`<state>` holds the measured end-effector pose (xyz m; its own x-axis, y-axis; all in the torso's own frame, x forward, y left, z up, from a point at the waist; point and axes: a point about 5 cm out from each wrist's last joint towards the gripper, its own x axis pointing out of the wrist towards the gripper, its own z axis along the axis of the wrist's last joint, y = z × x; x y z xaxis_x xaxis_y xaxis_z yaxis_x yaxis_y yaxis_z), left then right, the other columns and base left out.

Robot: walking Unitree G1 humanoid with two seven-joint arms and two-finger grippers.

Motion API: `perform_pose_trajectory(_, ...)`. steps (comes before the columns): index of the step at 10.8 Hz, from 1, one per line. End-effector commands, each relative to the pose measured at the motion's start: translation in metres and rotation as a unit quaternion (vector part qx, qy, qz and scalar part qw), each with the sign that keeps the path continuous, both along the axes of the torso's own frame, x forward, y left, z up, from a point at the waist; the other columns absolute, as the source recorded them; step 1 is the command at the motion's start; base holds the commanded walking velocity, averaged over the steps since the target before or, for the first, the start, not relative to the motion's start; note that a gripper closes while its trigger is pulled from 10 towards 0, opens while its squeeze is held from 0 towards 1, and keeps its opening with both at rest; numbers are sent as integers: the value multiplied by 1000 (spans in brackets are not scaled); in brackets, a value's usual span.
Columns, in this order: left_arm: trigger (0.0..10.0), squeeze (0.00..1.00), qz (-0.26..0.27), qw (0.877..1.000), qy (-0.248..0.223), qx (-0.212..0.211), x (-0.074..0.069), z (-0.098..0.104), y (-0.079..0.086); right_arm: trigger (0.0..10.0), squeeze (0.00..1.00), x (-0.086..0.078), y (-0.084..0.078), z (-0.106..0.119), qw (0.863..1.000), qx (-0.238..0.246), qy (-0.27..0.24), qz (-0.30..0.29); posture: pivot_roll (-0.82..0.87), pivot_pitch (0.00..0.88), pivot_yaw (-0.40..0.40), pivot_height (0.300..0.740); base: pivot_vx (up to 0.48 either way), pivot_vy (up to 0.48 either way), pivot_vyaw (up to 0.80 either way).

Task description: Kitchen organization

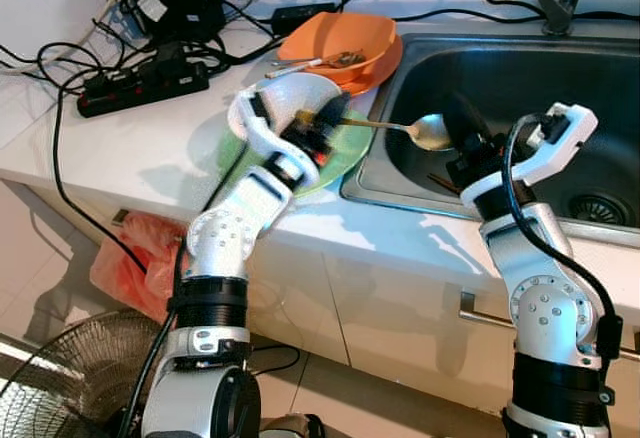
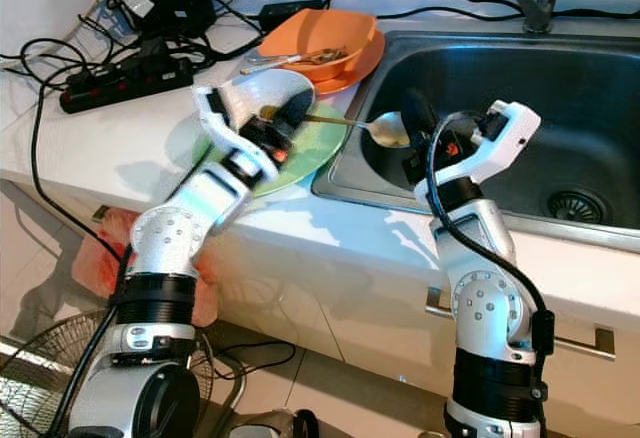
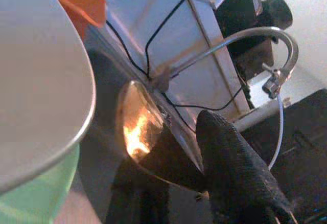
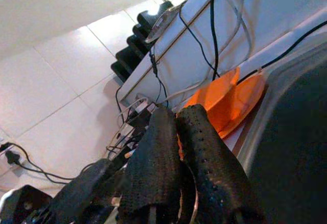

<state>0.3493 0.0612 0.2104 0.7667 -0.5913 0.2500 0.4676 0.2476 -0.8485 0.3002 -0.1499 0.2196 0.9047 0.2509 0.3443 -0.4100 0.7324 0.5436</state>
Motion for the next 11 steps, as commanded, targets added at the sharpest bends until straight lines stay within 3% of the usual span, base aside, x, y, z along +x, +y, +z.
perform_pose_trajectory(1,10000,1000,-25,1000,-7,5,-8,-1,-14,0,0,3,3,-1,1000,-6,13,-7,128,81,196,740,0,0,0)
perform_pose_trajectory(3,10000,1000,-28,999,-14,25,-9,0,-15,0,0,4,3,-2,1000,-5,16,-10,133,82,197,740,0,0,0)
perform_pose_trajectory(6,10000,1000,-53,995,-61,64,-14,8,-13,0,0,6,1,-2,999,-4,18,-29,134,83,196,740,0,0,0)
perform_pose_trajectory(9,10000,1000,-91,979,-121,133,-24,10,-12,0,0,14,-12,-2,994,-25,19,-105,142,84,195,740,0,0,0)
perform_pose_trajectory(11,10000,1000,-105,974,-136,149,-27,9,-13,0,0,16,-17,-1,991,-37,15,-125,142,84,195,740,0,0,0)
